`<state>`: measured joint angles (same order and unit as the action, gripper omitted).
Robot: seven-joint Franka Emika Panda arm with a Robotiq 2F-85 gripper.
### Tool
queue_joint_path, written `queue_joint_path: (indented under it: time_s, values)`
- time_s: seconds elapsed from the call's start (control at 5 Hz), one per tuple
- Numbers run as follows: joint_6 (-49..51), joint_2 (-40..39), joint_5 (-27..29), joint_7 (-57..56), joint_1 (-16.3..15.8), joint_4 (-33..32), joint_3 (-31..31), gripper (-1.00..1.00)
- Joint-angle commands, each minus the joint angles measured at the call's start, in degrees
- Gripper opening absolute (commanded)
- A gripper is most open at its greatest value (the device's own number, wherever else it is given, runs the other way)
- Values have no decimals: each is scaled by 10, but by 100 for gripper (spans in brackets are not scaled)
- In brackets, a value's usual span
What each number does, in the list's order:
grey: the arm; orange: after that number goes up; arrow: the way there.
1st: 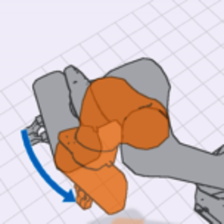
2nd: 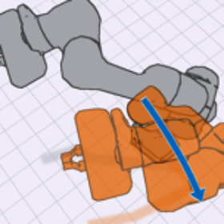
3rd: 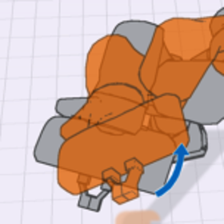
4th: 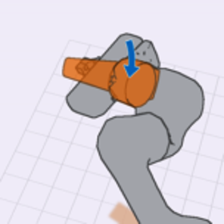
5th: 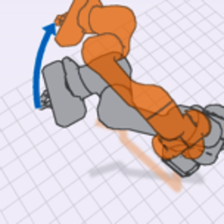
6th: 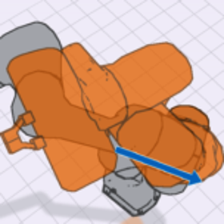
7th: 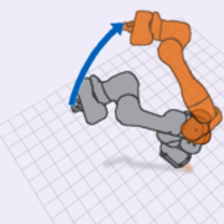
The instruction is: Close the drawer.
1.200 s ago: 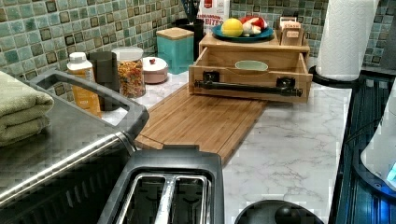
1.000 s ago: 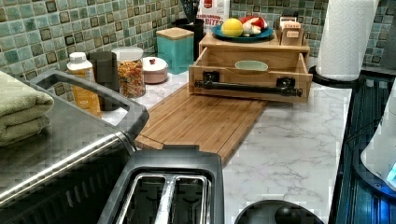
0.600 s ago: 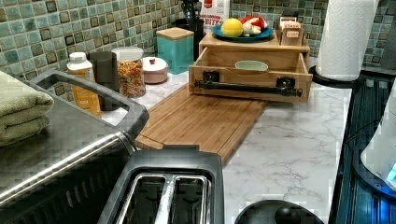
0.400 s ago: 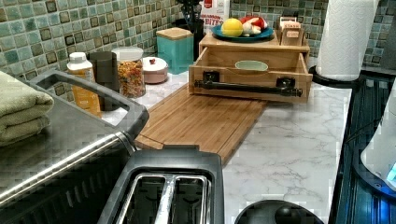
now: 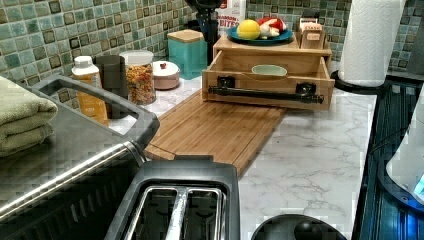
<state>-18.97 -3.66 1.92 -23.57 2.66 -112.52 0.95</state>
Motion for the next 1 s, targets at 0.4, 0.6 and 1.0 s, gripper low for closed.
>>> queue_joint_path:
  time_s: [0.4,0.6,1.0]
  values:
    - [-94,117,-31,-146,-80,-175,-51,-100]
    - [-161,146,-19,-239,-77,-254,-44,-100]
    - [-178,124,-70,-297,-85,-302,-13,-100]
